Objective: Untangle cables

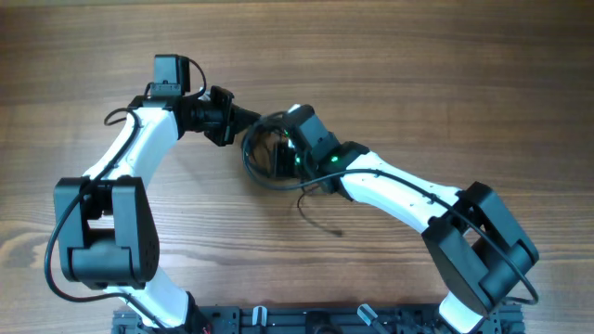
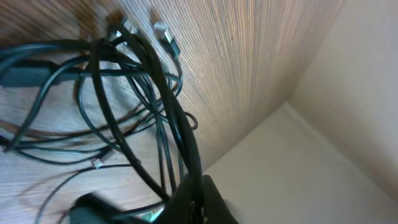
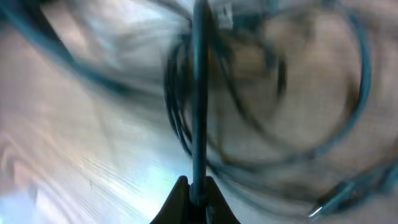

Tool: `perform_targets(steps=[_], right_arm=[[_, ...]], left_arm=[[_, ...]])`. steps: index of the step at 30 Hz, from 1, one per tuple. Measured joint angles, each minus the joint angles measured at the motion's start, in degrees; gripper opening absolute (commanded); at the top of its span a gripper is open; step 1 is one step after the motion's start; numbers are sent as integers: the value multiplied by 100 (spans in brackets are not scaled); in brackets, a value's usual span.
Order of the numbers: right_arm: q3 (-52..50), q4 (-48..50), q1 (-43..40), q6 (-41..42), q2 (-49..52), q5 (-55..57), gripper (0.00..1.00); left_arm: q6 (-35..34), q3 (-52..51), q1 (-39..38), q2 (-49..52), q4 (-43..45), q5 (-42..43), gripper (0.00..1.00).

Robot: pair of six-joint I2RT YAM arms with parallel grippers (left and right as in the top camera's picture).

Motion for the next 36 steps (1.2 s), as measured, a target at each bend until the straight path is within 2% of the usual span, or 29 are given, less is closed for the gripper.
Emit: perform_targets(steps=[6,12,17,20,24,32,36], right_arm=[[-7,-1152,-11,-415,2,-1056,4],[-13,-1939,-181,-713,2,-1362,4],[15,-2601,-765,-1010,2,-1480,4],[55,-2868,-1191,-1200,0,-1504,4],[85,-2975,-1504,-1292,0,-1504,6],[85,-2973,-1556,-1399,0,-1504,34],[85,-2975,-1556,-1521,0,-1504,60]], left_arm=[[-2,0,0,0,9,-131,4],[-2,0,0,0,11,-291,4],[68,0,0,0,9,-551,4],[376,0,0,0,7,-754,4],[1167,0,0,0,-9,-962,4],[3331,0,0,0,-96,-1071,4],[4035,0,0,0,-46,-1069,6]])
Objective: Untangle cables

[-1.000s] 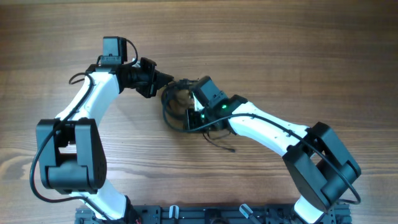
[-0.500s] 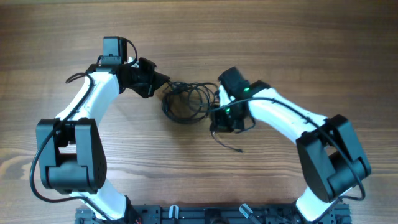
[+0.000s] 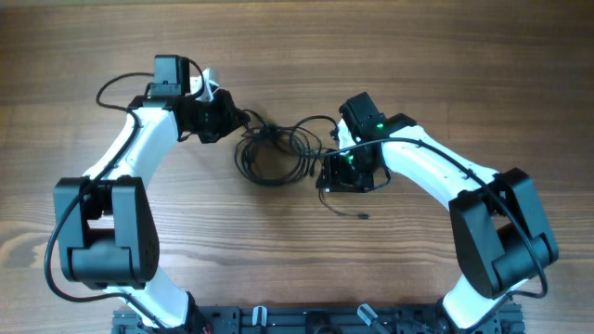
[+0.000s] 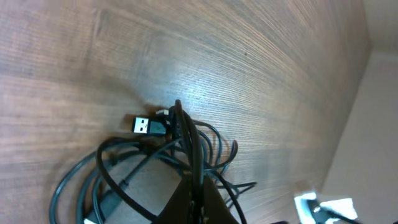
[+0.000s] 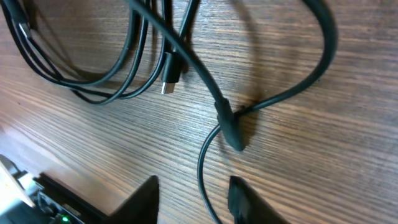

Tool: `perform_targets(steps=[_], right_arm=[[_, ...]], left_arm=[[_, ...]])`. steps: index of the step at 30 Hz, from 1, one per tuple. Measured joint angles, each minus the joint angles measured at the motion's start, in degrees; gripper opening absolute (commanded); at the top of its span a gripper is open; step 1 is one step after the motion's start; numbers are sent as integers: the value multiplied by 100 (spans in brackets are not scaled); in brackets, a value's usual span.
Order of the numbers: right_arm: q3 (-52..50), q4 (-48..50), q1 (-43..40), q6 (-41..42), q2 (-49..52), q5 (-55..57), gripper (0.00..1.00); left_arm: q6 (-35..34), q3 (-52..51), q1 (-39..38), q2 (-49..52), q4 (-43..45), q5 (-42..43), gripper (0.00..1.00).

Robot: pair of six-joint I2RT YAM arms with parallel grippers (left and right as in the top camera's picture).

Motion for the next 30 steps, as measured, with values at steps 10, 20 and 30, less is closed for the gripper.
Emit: perform_targets(steps=[10,20,30], right_arm=[[2,17,0,-238,0,149,79],[2,164,-15,-282,0,743,88],[2,275,-422,-332,0,804,92]], left_arm=[[723,0,0,0,72,125,78],[254,0,0,-122,-310,120,100],[-811,0,-511,-413,-310,-603,100]])
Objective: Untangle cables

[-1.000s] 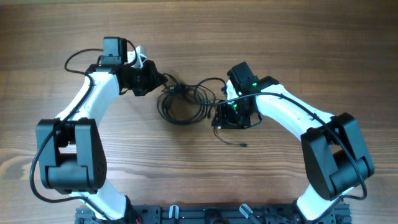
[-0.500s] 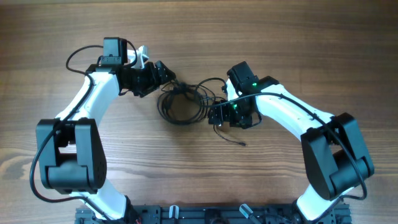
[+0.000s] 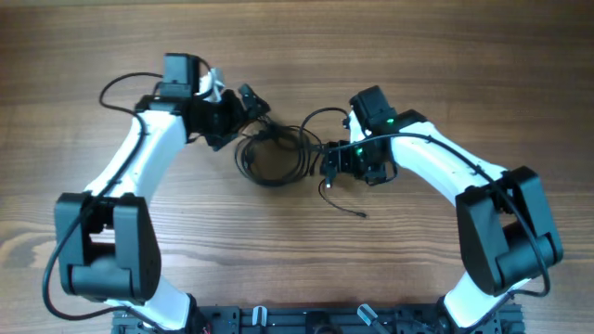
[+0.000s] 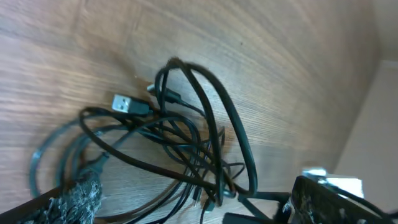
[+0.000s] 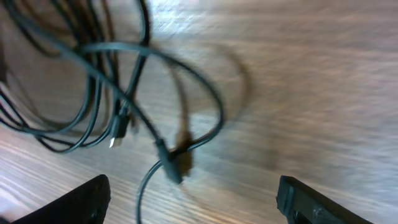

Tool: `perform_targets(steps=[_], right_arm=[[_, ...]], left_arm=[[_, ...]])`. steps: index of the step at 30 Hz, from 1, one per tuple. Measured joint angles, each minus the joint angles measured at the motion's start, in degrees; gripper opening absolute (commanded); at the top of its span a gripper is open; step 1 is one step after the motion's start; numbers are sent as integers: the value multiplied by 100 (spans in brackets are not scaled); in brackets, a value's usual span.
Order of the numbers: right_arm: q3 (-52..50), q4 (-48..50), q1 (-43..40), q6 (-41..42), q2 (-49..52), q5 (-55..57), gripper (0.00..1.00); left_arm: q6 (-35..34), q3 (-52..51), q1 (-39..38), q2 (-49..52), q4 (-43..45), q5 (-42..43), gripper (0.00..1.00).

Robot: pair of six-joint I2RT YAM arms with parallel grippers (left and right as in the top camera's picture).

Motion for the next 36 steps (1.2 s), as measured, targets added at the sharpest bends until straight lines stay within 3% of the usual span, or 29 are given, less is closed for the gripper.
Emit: perform_targets(steps=[6,13,16,23,27,28,30,33,36], right_arm=[[0,2,-389,-188,0,-2,93],[0,2,-433,-269,0,-2,93],[0,2,-433,-334,0,-2,93],[0,4,-433,-356,0,-2,93],[0,63,-433,-356,0,-2,92],[0,103,-433,-358,0,-2,89],[0,114,-433,-365,0,-2,72],[0,111,-435,-483,0,-2,64],[0,61,-476,-522,-4,-24,60]], left_arm=[[-658,0,-785,0,4,-1104,97],[-1257,0,-1377,0,216,-2551,45],[-1318,0,-1469,0,459,-2894,11],[-1381,0,-1488,0,560,-3156,11],[-1266,0,-1488,22,527,-3261,4],[-1172,0,-1488,37,522,-3265,4],[-933,0,-1488,70,501,-3259,4],[-455,0,-1484,76,623,-2988,4],[498,0,-1384,74,944,-2002,4]])
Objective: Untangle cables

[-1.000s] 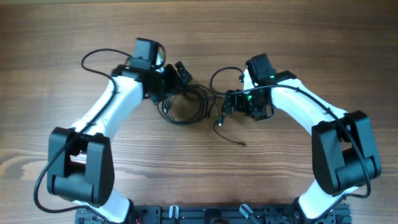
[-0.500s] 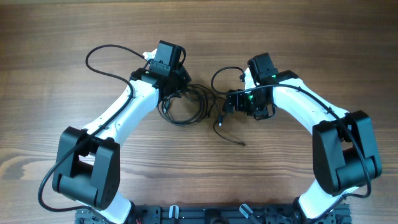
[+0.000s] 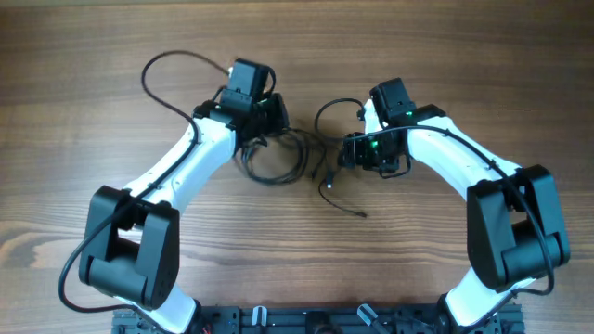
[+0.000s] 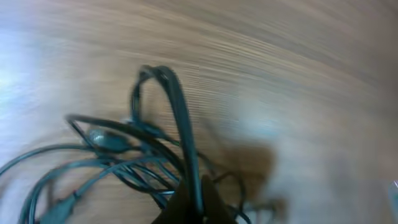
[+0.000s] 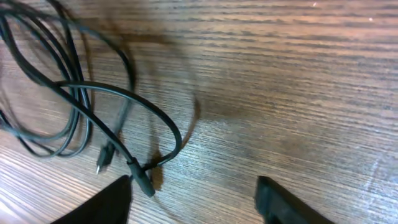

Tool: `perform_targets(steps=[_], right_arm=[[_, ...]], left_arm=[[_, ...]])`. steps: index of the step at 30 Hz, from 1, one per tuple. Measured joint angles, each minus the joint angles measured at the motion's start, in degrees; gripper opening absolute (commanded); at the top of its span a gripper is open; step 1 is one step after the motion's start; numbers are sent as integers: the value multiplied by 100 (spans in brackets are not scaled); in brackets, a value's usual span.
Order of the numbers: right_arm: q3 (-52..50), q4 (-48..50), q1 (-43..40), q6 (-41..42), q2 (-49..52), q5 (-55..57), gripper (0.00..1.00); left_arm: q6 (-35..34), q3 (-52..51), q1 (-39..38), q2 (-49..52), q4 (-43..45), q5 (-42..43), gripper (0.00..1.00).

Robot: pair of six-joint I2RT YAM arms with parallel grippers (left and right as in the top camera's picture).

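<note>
A tangle of black cables [image 3: 277, 160] lies mid-table. My left gripper [image 3: 266, 133] sits at its upper left edge, shut on a thick black cable loop [image 4: 179, 118] that arches up from the pile; its fingers [image 4: 186, 208] pinch that cable. My right gripper [image 3: 350, 154] hovers at the tangle's right side, open, its fingers [image 5: 115, 202] wide apart with nothing between them. Below it a thin cable loop [image 5: 118, 93] ends in a thick sleeve [image 5: 140, 177], beside a small plug [image 5: 103, 162]. A thin tail [image 3: 345, 201] trails to the front right.
The wooden table [image 3: 464, 56] spreads all round. The left arm's own supply cable [image 3: 165, 67] loops at the back left. A black mounting rail [image 3: 306, 320] and both arm bases stand along the front edge.
My left gripper, open above the tangle before, has shifted right and is now shut on the thick cable loop. The right gripper stays open and has moved slightly right and back.
Both grippers were first shut on cables, close together over the bunched tangle. Then the right was open and off to the right, with the pile spread wider. Then the left was open too. Now the left grips a thick loop again.
</note>
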Motion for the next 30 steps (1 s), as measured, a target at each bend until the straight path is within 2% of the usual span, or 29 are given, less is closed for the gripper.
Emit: perform_targets(steps=[4,8,11,15,20,26,30], right_arm=[[-2,-59,-166,-96,-219,-210,60],[-2,-22,-356,-223,-782,-457,66],[-2,52,-420,-280,-1198,-551,71],[0,155,-417,-284,-1486,-977,71],[0,258,-382,-284,-1493,-1683,67],[-17,461,-101,-295,-1491,-1834,54],[-46,852,199,-210,-1445,-1707,53]], left_arm=[[1189,0,308,-13,48,1676,4],[1993,0,752,-17,-20,2977,4],[2433,0,1134,-20,-24,3856,4],[2756,0,1700,-22,-120,4885,4],[2898,0,2258,-22,-367,5473,4],[2940,0,2614,-22,-409,5698,4],[2949,0,2667,-22,-409,5761,4]])
